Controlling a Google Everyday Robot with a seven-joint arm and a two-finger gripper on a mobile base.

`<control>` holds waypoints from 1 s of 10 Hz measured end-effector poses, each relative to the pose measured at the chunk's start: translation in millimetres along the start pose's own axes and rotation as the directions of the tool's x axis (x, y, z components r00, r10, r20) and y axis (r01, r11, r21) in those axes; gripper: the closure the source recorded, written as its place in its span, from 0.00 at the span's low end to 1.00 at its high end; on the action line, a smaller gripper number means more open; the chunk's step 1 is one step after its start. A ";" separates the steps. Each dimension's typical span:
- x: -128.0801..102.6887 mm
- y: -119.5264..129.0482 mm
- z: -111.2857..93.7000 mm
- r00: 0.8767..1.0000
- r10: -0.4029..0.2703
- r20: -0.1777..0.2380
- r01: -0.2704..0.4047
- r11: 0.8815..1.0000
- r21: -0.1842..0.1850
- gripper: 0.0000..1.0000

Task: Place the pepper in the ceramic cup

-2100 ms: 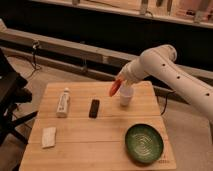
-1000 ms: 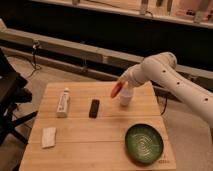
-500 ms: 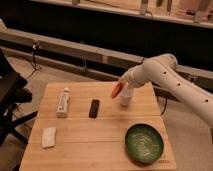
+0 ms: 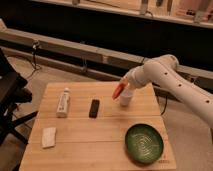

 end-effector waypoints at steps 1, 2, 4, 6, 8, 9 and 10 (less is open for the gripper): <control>2.5 -3.5 1.2 1.000 0.018 -0.005 -0.018 1.000 -0.001 0.89; 6.6 -2.1 1.0 0.999 0.030 -0.015 -0.030 1.000 -0.005 0.89; 17.5 1.5 -0.8 0.997 0.070 -0.042 -0.070 0.998 -0.004 0.89; 24.6 2.6 -0.7 0.994 0.094 -0.061 -0.094 0.996 0.000 0.89; 35.0 7.3 -1.8 0.989 0.122 -0.079 -0.122 0.992 0.006 0.89; 37.3 8.0 -1.1 0.988 0.129 -0.080 -0.129 0.992 0.008 0.89; 42.2 11.2 0.8 0.986 0.144 -0.081 -0.143 0.990 0.008 0.89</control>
